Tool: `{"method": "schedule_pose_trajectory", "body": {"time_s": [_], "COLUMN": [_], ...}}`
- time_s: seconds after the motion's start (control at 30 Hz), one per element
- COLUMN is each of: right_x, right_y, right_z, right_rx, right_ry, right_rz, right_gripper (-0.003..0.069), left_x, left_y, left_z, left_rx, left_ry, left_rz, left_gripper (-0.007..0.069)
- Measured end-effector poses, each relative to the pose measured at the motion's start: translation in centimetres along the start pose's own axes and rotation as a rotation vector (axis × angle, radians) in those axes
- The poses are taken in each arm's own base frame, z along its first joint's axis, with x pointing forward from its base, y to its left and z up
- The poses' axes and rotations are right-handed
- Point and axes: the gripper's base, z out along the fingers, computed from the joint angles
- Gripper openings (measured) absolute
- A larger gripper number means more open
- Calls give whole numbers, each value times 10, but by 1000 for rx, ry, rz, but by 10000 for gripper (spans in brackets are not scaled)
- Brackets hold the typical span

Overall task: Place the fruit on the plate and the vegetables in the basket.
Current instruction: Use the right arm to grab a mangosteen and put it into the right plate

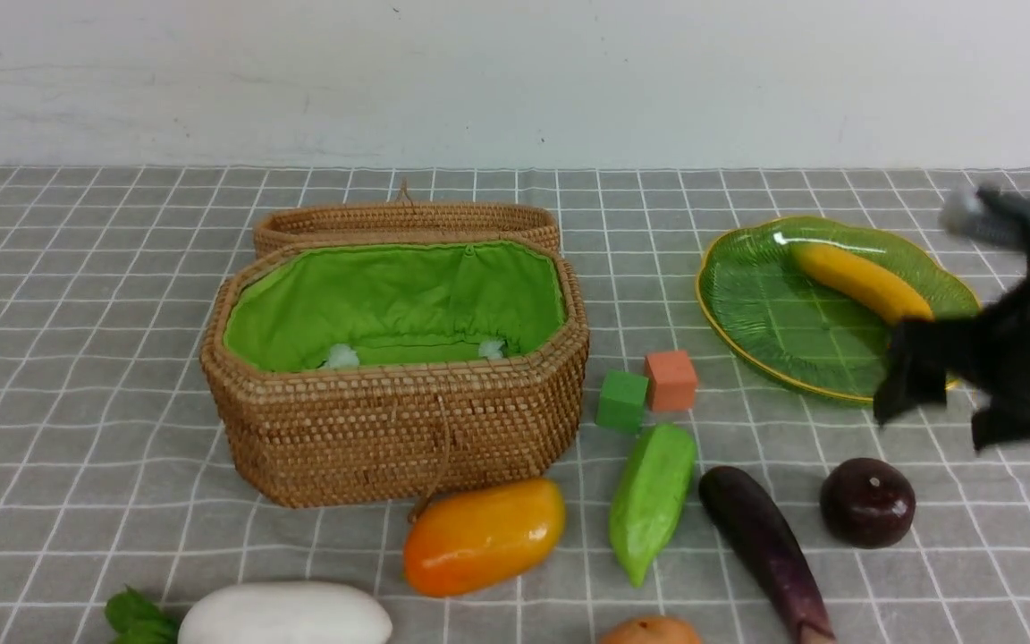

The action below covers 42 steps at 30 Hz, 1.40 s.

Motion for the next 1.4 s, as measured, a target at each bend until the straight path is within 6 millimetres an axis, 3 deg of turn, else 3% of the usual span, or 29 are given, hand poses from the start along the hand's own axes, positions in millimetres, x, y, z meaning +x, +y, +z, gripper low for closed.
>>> {"method": "schedule_pose_trajectory", "body": {"time_s": [0.17, 0.53, 0.9, 1.03, 1.2, 1.3, 1.4], "right_x": [24, 20, 18, 18, 18, 19, 17], "right_y": [-10, -14, -14, -14, -14, -13, -8], "right_z": [28, 61, 61, 61, 61, 58, 40], "right_rx": [23, 23, 24, 26, 26, 23, 2], "right_ry": [-38, -78, -104, -104, -98, -87, -86], "right_rz": [16, 69, 26, -11, -11, -12, -22], "right_gripper": [603, 593, 586, 526, 520, 520, 520], "left_x": [0, 0, 0, 0, 0, 0, 0], "left_y": [0, 0, 0, 0, 0, 0, 0], "left_z": [0, 0, 0, 0, 0, 0, 0], "left_rx": [0, 0, 0, 0, 0, 0, 0], "left_ry": [0, 0, 0, 0, 0, 0, 0], "left_rz": [0, 0, 0, 0, 0, 0, 0], "left_gripper": [239, 239, 239, 239, 239, 239, 239]}}
